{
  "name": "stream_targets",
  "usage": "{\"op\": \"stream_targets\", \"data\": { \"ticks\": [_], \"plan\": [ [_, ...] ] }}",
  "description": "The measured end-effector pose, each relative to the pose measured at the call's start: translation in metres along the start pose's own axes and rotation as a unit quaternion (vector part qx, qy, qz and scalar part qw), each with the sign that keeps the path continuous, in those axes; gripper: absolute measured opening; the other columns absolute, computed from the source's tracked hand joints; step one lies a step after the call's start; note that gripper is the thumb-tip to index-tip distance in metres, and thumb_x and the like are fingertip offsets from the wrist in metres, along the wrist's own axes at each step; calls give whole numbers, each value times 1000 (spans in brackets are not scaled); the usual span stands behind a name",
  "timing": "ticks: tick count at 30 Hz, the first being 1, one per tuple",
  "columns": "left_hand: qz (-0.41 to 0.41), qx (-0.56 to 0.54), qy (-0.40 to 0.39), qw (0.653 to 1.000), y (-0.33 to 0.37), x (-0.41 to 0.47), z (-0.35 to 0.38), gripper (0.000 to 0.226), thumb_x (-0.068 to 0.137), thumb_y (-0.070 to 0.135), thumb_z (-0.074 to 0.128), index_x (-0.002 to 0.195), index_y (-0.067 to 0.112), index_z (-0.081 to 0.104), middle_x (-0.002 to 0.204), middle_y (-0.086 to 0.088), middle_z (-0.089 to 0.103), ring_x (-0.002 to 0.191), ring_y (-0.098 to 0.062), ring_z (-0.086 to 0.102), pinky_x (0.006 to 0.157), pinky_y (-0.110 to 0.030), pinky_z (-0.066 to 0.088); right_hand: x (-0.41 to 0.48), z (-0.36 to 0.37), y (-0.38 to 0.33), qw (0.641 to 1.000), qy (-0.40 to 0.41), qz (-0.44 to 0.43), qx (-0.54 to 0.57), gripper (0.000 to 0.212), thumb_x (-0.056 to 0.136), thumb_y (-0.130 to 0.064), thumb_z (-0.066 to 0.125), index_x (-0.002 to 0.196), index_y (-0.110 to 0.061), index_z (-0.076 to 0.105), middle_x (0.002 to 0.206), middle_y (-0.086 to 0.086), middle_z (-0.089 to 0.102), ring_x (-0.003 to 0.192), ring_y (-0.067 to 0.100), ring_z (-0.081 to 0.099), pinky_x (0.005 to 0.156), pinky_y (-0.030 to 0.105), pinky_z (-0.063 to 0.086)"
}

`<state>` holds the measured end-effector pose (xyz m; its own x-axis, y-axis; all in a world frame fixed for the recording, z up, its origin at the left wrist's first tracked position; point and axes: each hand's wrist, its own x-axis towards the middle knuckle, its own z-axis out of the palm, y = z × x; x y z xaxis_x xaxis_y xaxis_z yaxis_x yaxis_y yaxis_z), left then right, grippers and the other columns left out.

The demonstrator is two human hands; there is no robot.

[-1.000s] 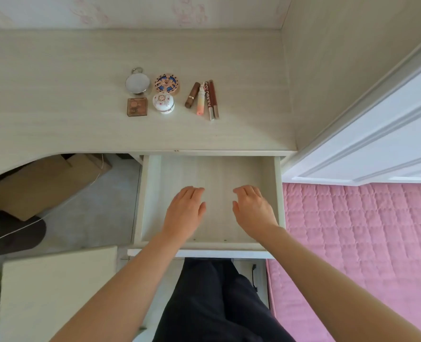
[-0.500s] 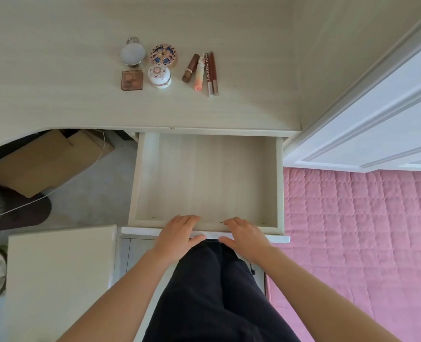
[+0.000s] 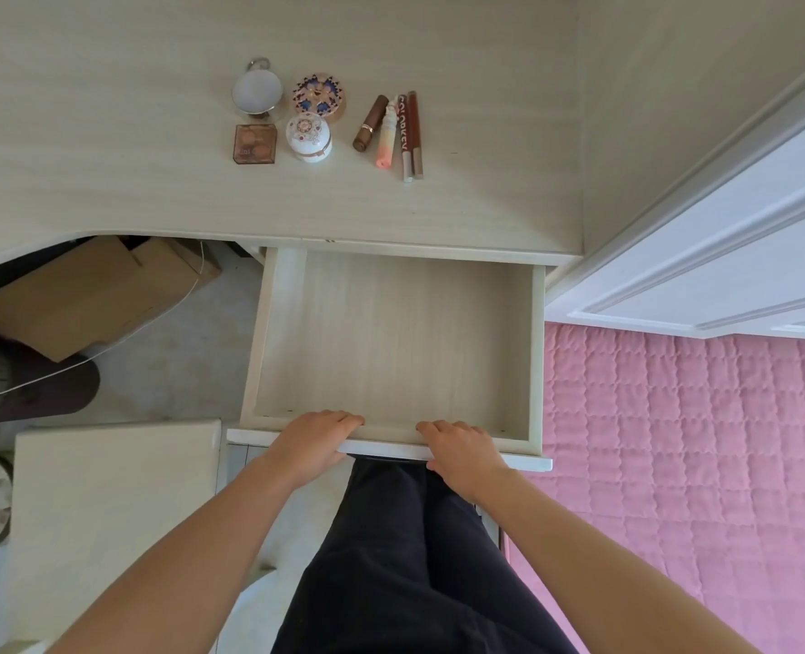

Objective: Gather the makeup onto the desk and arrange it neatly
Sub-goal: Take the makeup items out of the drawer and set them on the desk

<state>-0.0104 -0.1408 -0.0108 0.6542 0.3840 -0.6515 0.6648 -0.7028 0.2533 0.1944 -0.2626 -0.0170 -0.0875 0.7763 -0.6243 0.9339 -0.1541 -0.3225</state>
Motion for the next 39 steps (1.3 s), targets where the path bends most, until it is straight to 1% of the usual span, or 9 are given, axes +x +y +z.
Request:
{"op": "stream_targets", "data": {
  "ticks": [3,8,11,16,22,29,32,36,39],
  "plan": [
    [0,7,16,1000,2,2,-1,50,95,24,55,142,21,39,141,1,48,124,-20,49,100,-30,38,2,-6,5,1000,-1,-4,1,40,94,-23,52,131,-18,40,121,4,57,106,29,55,90,39,45],
    [11,15,37,999,-1,11,-13,48,95,23,54,141,21,39,138,1,51,121,-20,51,98,-30,39,8,-22,15,1000,6,-12,-6,39,95,-27,52,131,-17,39,118,3,57,103,28,56,89,39,46],
    [14,24,50,998,-6,18,-24,48,95,22,54,141,22,39,136,2,53,119,-19,52,97,-30,40,17,-33,17,1000,11,-13,-9,40,96,-25,51,133,-17,38,119,5,57,104,29,56,90,39,45],
    [15,34,68,997,-15,37,-45,48,95,25,54,140,24,39,132,6,54,116,-18,53,96,-29,41,35,-53,26,1000,19,-3,-18,42,95,-24,53,133,-17,38,119,5,58,106,28,56,93,41,45],
    [26,48,77,996,-27,63,-76,45,95,26,54,138,24,41,128,6,57,112,-17,55,93,-29,42,58,-77,37,998,48,13,-36,43,93,-18,53,133,-19,37,115,3,58,101,26,57,90,39,47],
    [25,50,86,995,-36,87,-108,46,96,24,53,139,23,39,131,4,54,116,-19,53,93,-29,40,83,-104,48,996,71,29,-40,47,94,-19,53,138,-21,35,123,2,57,109,27,55,94,38,45],
    [15,45,94,994,-39,96,-113,46,95,23,53,139,23,38,133,5,53,118,-19,51,96,-30,39,90,-110,51,995,87,43,-39,49,94,-19,53,139,-22,34,128,1,55,113,26,54,97,37,42],
    [-14,-16,121,992,-41,102,-117,46,94,20,54,139,23,42,137,6,51,123,-18,47,101,-29,35,94,-116,52,992,108,62,-17,49,94,-20,52,140,-24,36,135,-1,52,121,24,50,103,35,37],
    [-44,-137,185,972,-41,96,-106,41,92,14,58,132,21,53,131,4,56,121,-19,50,102,-28,37,87,-122,52,985,131,89,71,42,93,-16,50,135,-22,47,131,-1,56,119,24,51,98,34,40]
  ]
}}
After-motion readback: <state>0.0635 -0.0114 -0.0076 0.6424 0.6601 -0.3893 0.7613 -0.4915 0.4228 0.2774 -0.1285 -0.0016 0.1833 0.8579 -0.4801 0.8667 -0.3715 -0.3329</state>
